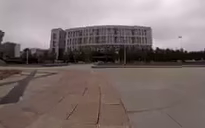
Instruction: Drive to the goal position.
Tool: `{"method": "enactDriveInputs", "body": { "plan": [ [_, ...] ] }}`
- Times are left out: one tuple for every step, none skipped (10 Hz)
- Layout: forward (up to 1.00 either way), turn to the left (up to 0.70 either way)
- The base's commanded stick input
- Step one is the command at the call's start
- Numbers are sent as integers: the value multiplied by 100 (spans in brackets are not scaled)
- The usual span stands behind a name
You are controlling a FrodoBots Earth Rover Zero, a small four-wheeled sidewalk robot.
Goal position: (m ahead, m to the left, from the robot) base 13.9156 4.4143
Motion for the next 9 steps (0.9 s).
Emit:
{"method": "enactDriveInputs", "body": {
  "plan": [
    [70, 7],
    [70, 0],
    [70, 0],
    [70, 0],
    [70, 0],
    [70, 7],
    [70, 24],
    [70, 35],
    [70, 35]
  ]
}}
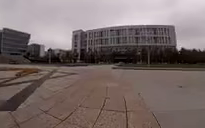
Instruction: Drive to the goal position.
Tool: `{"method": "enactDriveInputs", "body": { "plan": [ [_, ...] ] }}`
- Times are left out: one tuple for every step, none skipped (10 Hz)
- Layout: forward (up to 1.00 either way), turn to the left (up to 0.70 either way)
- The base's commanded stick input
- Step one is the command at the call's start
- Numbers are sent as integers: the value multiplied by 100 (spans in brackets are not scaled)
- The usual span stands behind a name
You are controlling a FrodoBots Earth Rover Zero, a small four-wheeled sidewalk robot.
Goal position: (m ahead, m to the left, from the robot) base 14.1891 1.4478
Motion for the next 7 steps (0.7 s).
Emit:
{"method": "enactDriveInputs", "body": {
  "plan": [
    [70, 35],
    [70, 35],
    [70, 35],
    [70, 20],
    [70, 0],
    [70, 0],
    [70, 0]
  ]
}}
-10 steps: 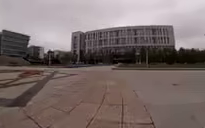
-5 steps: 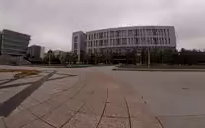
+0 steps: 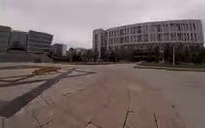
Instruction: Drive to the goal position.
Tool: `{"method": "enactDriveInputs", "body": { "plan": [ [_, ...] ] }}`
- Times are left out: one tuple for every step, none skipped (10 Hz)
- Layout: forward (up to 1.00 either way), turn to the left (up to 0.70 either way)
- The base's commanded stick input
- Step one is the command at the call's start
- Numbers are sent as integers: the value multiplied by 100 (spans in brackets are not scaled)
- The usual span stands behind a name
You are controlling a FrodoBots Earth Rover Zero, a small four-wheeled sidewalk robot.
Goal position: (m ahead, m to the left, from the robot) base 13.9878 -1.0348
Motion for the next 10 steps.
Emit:
{"method": "enactDriveInputs", "body": {
  "plan": [
    [70, 0],
    [70, 0],
    [70, 0],
    [70, 0],
    [70, 0],
    [70, 0],
    [70, 0],
    [70, 0],
    [70, 0],
    [70, 0]
  ]
}}
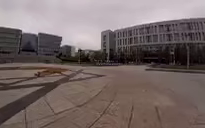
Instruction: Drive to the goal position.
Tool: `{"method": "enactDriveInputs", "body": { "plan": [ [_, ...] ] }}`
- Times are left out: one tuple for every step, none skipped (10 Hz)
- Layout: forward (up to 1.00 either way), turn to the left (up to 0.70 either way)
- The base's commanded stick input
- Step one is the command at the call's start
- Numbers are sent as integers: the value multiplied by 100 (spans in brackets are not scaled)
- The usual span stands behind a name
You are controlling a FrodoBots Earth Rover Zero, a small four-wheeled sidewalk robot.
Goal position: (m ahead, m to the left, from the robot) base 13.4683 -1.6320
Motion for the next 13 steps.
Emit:
{"method": "enactDriveInputs", "body": {
  "plan": [
    [70, 0],
    [70, 0],
    [70, 0],
    [70, 0],
    [70, 0],
    [70, 0],
    [70, 0],
    [70, 0],
    [70, 0],
    [70, 0],
    [70, 0],
    [70, 0],
    [70, 0]
  ]
}}
